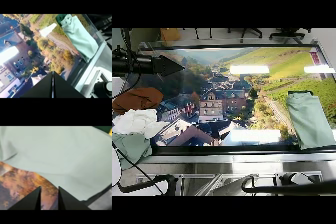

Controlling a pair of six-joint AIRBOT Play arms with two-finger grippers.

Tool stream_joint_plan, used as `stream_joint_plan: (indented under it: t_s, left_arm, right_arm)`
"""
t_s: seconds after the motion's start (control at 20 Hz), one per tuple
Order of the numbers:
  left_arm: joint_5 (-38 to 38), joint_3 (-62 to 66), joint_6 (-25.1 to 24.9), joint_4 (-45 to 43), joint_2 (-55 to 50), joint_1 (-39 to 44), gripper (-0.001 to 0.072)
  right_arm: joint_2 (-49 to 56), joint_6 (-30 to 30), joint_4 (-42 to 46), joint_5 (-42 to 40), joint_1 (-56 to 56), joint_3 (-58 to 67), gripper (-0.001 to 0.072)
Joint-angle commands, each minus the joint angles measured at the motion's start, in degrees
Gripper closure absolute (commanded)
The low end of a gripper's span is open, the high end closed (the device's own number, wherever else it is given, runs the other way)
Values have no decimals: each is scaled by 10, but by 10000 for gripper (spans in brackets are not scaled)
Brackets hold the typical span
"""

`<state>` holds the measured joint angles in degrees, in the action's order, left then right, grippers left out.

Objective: Fold the shirts.

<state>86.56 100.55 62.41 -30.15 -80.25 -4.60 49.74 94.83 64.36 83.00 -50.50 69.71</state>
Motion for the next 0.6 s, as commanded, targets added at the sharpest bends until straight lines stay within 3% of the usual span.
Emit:
stream_joint_plan:
  t_s: [0.0, 0.05, 0.55]
  left_arm:
    - [11, -1, 2, -23, 0, 0, 694]
    - [18, -7, 7, -32, 2, 0, 695]
    - [-116, -459, -18, -34, 214, 52, 695]
  right_arm:
    - [-2, -58, -122, -5, 20, 15, 625]
    - [-9, -64, -116, -7, 42, 10, 681]
    - [-122, -105, -113, -165, 425, -223, 681]
